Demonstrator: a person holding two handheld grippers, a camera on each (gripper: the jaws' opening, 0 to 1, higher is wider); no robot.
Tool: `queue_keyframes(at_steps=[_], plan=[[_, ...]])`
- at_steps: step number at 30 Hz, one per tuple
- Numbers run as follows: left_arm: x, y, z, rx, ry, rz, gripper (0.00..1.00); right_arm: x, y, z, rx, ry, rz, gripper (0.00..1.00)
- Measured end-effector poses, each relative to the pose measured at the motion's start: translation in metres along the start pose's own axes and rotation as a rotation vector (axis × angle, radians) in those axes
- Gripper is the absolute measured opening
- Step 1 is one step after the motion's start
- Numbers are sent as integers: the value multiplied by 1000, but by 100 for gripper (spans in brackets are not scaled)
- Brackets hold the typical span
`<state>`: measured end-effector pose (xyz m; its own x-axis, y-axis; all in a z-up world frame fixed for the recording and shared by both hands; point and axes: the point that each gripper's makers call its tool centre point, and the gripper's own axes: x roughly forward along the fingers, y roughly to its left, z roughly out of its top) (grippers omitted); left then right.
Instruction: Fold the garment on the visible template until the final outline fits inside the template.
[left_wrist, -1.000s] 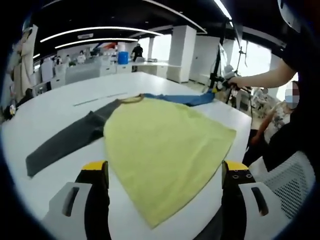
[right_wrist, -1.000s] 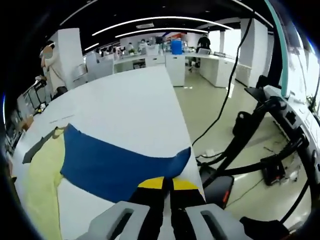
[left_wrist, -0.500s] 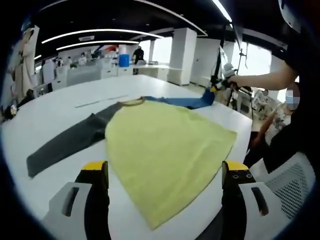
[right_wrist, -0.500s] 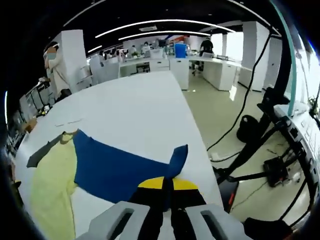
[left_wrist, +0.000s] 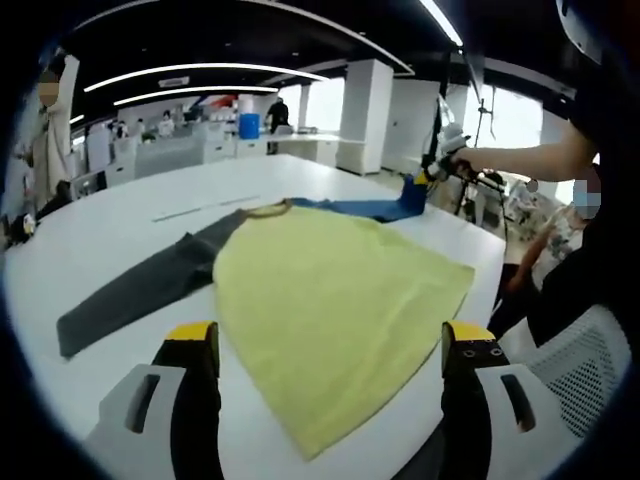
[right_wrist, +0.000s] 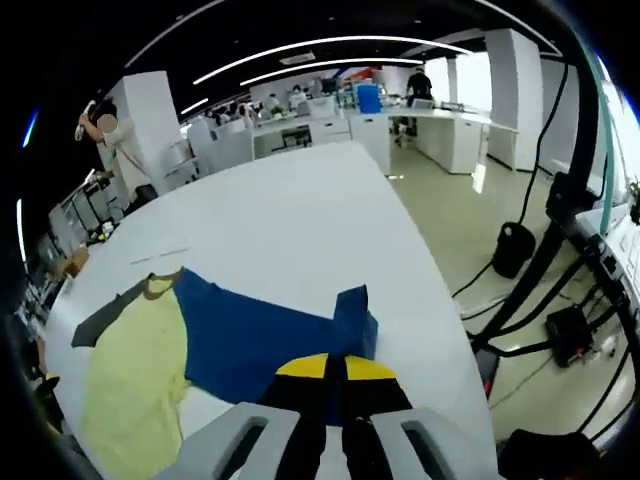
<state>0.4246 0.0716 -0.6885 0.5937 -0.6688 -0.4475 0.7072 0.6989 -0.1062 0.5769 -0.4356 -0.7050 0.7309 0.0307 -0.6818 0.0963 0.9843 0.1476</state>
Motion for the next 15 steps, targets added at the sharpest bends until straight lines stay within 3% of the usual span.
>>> queue_keyframes(at_steps=[6, 15], plan=[[0, -1, 0, 2, 0, -5, 88, 4, 17, 3, -15, 6, 23, 0], [1, -4, 0, 15, 3, -19, 89, -14, 82, -3, -77, 13, 80, 0]])
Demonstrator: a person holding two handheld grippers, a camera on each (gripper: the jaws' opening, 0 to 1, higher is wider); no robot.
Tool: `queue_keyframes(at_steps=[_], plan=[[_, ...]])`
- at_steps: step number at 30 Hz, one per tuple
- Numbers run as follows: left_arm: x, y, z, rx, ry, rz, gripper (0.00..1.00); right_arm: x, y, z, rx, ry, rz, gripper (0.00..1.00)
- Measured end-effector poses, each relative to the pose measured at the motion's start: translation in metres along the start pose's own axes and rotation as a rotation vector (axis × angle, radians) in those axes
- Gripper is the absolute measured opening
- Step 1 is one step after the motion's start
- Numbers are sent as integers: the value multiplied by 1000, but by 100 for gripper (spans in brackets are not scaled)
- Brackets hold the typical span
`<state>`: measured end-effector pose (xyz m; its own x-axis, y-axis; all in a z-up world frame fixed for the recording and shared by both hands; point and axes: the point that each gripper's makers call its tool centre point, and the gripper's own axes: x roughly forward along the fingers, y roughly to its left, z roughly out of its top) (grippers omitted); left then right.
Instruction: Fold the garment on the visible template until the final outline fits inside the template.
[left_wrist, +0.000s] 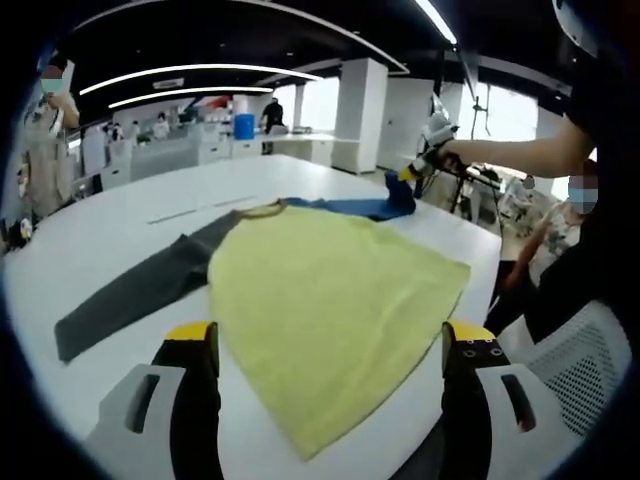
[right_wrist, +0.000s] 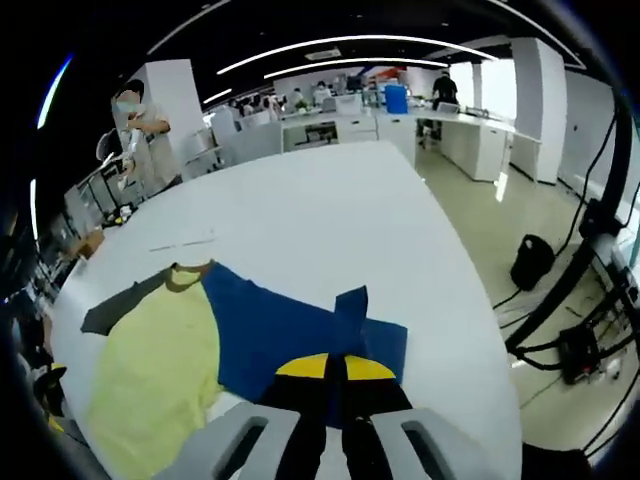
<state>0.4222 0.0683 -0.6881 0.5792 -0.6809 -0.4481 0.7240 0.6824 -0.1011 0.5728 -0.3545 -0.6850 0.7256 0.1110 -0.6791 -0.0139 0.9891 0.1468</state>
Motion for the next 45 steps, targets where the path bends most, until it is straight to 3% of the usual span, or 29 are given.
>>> queue_keyframes(at_steps=[13, 23, 45], plan=[[-2, -1, -2, 3, 1, 1, 89, 15, 17, 16, -46, -1, 53, 0], [0, -5, 6, 15, -14, -3, 90, 19, 53, 22, -16, -34, 109, 0], [3, -6, 19, 19, -45, -16, 90, 35, 103, 35, -100, -22, 149, 0]])
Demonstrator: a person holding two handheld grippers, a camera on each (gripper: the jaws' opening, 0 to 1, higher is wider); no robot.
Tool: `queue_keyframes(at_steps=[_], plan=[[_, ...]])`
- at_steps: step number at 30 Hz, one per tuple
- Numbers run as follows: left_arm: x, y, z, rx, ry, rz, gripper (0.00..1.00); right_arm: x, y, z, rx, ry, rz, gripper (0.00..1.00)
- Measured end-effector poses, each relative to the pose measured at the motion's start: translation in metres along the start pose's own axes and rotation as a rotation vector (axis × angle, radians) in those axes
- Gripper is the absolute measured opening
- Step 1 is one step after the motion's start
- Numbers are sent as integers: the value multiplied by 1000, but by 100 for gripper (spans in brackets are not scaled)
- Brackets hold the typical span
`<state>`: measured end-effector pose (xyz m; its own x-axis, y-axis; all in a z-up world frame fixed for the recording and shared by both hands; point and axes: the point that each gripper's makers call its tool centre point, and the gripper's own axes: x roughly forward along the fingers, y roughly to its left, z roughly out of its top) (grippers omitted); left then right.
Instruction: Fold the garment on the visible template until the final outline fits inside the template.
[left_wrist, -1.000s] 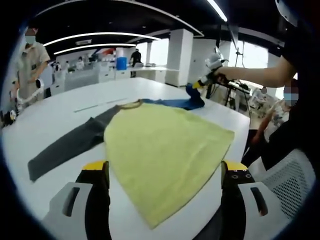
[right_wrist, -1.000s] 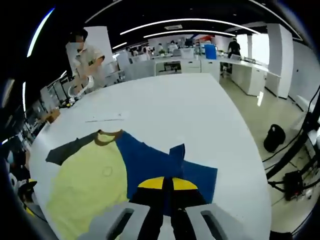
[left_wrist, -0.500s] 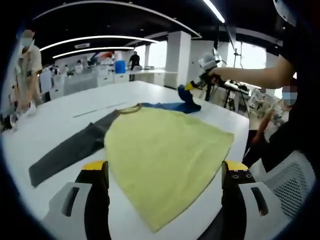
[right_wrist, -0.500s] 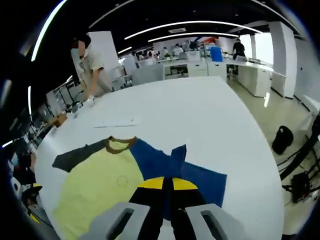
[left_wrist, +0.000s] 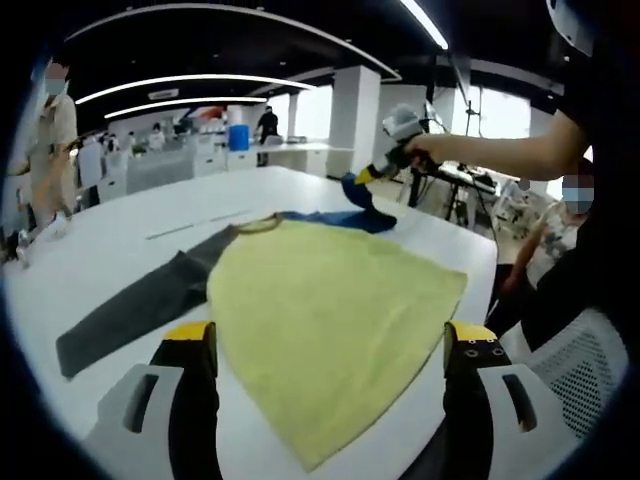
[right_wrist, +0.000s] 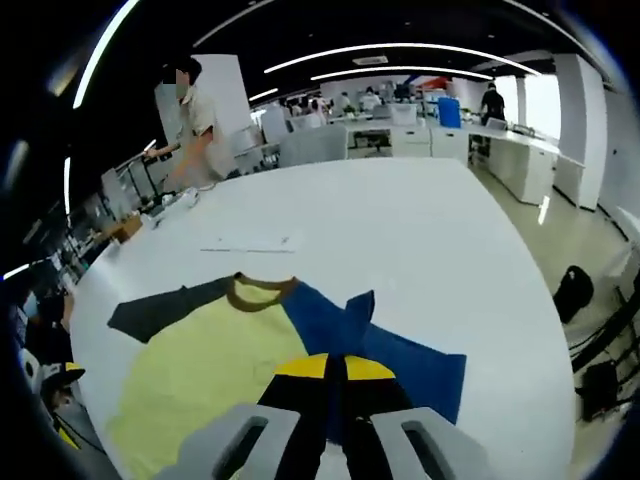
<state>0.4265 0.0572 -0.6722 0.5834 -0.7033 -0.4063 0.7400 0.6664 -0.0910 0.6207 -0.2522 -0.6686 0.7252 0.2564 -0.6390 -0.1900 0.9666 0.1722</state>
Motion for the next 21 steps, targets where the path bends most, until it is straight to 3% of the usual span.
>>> queue_keyframes(at_steps=[5, 21], plan=[[1, 3, -2, 2, 13, -8, 90, 6, 7, -1, -48, 30, -8, 0], [1, 5, 2, 2, 21, -16, 90, 23, 47, 4, -89, 43, 34, 0]])
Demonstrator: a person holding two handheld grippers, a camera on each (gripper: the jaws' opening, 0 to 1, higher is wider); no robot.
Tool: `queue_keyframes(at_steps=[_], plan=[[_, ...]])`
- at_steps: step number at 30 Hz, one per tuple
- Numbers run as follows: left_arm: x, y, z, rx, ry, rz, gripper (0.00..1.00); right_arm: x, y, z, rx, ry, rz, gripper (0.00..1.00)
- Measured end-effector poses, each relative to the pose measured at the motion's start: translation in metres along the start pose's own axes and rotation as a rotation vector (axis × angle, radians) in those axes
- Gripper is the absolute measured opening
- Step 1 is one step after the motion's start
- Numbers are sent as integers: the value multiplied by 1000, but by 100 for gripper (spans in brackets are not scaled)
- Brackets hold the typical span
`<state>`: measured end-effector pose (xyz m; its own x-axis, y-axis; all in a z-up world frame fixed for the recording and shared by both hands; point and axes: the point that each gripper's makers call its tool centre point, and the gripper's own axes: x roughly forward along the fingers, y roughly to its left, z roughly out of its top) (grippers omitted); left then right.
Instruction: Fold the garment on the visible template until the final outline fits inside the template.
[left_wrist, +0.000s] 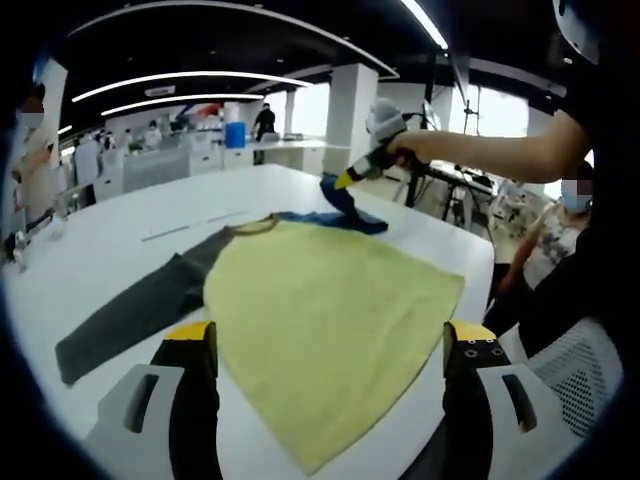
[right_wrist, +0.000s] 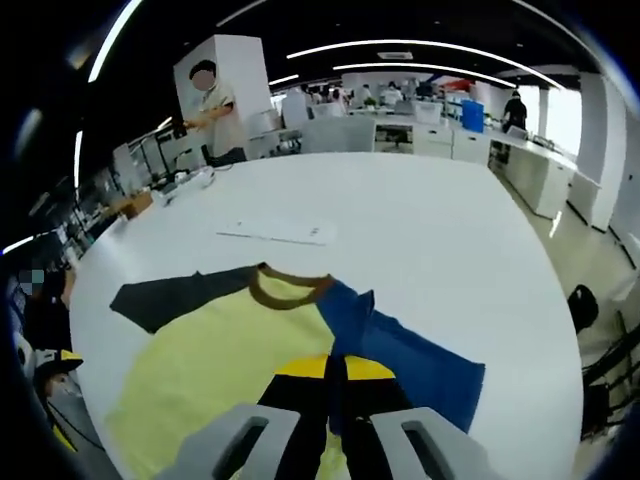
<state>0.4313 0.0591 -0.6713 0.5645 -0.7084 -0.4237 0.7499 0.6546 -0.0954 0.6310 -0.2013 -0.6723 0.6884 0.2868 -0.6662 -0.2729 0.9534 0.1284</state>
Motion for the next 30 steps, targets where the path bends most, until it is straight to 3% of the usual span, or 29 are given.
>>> queue_keyframes(at_steps=[13, 30], plan=[[-1, -2, 0, -5, -3, -2, 90, 19, 23, 17, -51, 7, 34, 0], [-3, 0, -2, -32, -13, 15, 89, 40, 66, 25, -89, 29, 86, 0]])
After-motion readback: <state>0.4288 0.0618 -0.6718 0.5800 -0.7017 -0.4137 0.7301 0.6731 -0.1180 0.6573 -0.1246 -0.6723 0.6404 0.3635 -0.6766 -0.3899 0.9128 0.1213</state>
